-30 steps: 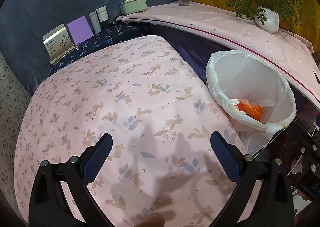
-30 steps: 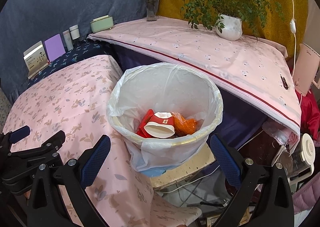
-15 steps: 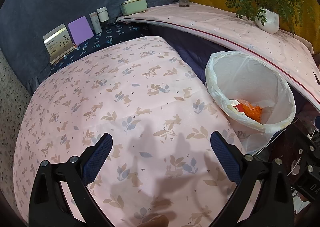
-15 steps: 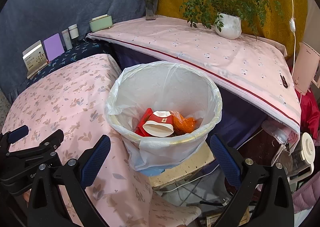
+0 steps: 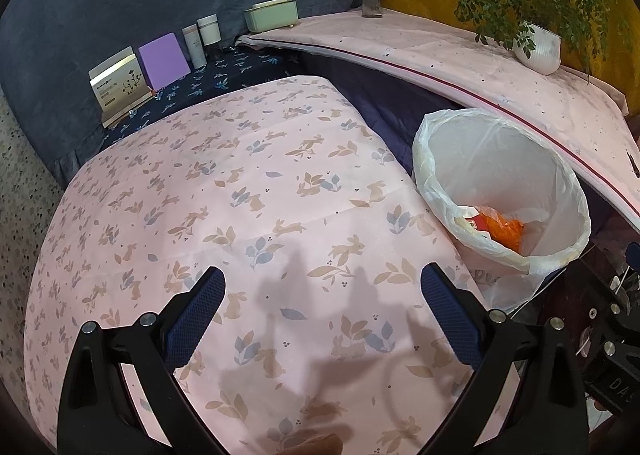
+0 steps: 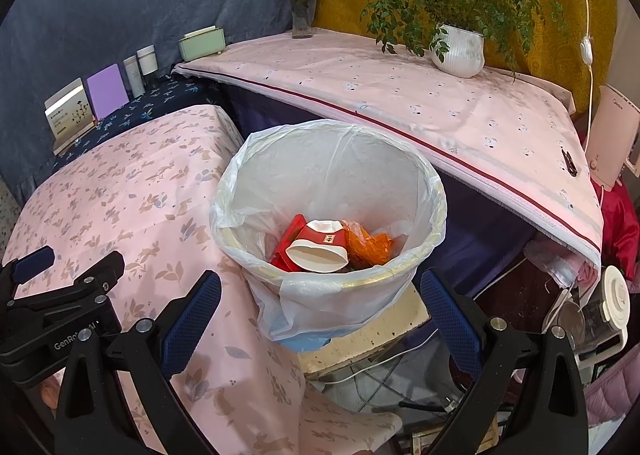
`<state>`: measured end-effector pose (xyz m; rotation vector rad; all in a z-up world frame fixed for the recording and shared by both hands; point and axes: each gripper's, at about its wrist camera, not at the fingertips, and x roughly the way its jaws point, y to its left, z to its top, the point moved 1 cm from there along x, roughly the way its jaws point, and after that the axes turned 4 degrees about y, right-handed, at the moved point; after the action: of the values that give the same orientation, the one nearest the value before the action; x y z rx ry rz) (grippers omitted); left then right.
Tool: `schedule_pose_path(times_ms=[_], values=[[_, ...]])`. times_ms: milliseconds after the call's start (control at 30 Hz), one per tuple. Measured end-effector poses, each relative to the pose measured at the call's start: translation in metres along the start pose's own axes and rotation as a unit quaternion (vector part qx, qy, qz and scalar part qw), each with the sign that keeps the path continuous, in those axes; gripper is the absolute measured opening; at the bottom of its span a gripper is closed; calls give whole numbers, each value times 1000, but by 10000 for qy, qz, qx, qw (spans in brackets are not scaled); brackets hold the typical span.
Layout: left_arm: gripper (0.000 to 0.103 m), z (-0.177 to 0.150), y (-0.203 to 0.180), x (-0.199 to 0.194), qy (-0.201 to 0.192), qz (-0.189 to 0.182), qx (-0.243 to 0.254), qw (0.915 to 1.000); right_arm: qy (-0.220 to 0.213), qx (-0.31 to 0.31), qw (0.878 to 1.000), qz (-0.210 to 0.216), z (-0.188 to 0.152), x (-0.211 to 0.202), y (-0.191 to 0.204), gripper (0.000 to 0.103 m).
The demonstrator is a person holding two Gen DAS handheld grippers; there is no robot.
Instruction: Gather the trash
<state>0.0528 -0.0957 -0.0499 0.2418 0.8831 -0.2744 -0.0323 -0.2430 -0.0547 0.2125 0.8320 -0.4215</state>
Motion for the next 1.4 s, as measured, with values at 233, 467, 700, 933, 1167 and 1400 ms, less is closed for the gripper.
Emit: schedule_pose_path(times_ms=[233,467,700,933,1167,1400], values=[[94,1,-6,-2,-72,-35,54,10000,4,-2,10000,-2,0,0,0,96],[94,-1,-10,-2,-64,-75,72,9999,6,-2,10000,-16,0,1,0,96],[94,-1,-10,-2,-83,-24,90,9999,13,-1,10000,-16,0,1,0,96],[94,-2,-11,-1,-71,16,88,9999,27,5,10000,-24,-1,2,-1,96],[94,-1,-11,-2,-89,20,90,9999,32,4,10000,-19,-1,3,-1,96],[94,-1,-11,-2,-96,20,96,9999,49,5,10000,-29,-2,4,-2,96]])
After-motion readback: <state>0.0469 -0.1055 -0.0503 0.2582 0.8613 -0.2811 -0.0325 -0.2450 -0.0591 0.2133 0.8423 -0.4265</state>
